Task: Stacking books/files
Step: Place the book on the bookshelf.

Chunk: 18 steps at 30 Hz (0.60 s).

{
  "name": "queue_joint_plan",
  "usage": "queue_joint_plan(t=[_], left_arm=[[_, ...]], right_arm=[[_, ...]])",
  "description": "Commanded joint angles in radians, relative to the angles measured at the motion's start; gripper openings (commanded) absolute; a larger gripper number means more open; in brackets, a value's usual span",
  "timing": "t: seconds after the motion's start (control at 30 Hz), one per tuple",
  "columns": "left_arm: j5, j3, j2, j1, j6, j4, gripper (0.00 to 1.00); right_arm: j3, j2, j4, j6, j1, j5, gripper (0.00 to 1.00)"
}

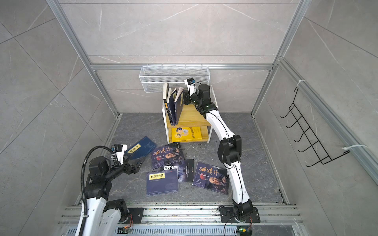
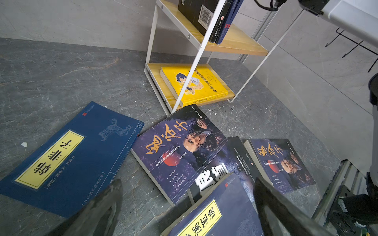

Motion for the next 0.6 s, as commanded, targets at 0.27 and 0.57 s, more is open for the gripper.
queue_joint_plan(t=[0.27,0.57], left_arm=[[0.01,0.008,0.003,0.004,0.022,0.016,1.0],[0.01,0.006,-0.008,-0.002,0.022,0.015,1.0]], right_arm=[[0.079,0.033,-0.127,-0.011,0.053,0.011,0.0],[0.135,0.044,-0.242,-0.034,0.102,0.202,0.0]])
